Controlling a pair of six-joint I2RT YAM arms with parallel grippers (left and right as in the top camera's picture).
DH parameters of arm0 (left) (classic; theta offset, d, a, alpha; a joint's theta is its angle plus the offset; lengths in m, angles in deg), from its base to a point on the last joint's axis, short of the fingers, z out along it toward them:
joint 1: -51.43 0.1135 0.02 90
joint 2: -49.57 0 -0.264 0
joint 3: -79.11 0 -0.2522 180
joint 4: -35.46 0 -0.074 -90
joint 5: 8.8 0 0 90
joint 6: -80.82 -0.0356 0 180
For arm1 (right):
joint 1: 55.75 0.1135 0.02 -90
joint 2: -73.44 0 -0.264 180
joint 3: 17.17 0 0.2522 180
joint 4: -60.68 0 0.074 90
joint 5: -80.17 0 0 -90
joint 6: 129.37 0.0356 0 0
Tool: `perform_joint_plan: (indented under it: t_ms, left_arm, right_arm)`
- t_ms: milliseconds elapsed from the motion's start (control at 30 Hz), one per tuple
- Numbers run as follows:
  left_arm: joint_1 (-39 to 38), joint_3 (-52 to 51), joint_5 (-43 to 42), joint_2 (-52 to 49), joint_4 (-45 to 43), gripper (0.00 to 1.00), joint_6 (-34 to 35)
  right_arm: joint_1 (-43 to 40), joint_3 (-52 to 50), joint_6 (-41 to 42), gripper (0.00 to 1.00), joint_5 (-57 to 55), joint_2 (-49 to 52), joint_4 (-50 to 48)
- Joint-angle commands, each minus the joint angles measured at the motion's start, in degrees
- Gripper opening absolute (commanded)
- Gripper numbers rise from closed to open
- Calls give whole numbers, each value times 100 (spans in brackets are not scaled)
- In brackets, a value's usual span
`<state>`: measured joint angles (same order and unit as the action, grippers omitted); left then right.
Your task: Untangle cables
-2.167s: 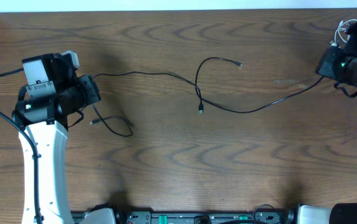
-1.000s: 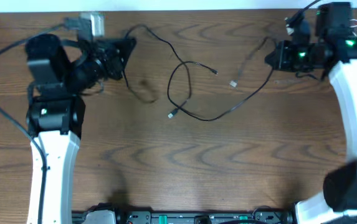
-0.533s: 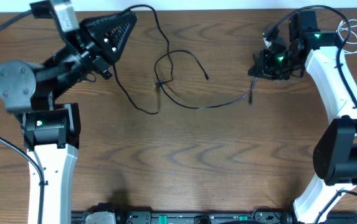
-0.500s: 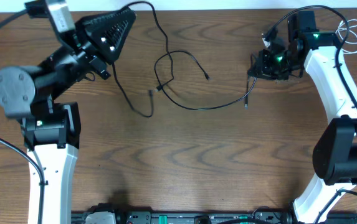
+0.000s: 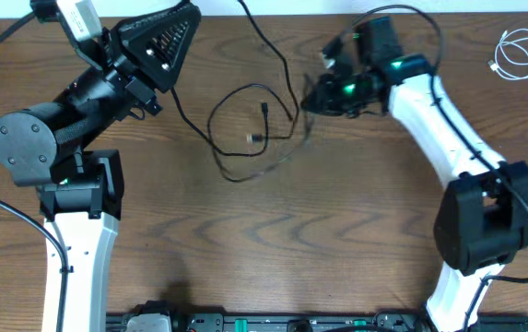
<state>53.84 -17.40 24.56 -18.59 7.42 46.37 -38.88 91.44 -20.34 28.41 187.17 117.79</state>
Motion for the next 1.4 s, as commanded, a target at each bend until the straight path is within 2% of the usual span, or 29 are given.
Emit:
perform_joint_plan:
  t_ms: [0,100,200,333,400,500,600,833,1100,1367]
  left_arm:
    - [70,42,50,0,-26,7,63]
    - [225,42,31,0,424,7,28]
    - [310,35,33,0,1268,8,-402]
    - [297,33,-11,-46,2483,7,-1290]
    - [297,24,-7,-66,3279,7,-2087]
    - [297,13,-2,-107,4079,8,-2846]
    - [297,11,-2,-184,4597,7,-3198]
    - [120,-20,-7,-525,5145,7,-3405]
    - [-649,-24,271,-1054,5206,7,-3585]
    - [-1270,-24,863,-1432,5202,8,-3604]
  right_arm:
    - [120,61,522,1,-846,-13,140]
    - [-55,61,501,1,-1169,-13,341]
    - [-295,63,153,1,-1331,-15,354]
    - [-767,116,-374,1,-1340,-68,428]
    - [-1123,221,-656,1,-1355,-173,566]
    - [-1633,595,-920,1,-1528,-319,1016]
    - [-2085,1169,-1016,1,-1585,-433,1545]
    - [-2979,2837,-1051,1,-1838,-678,2465]
    - [-4275,4454,-876,1,-1567,-778,3088]
    - [-5987,5143,-369,1,-702,-778,2780]
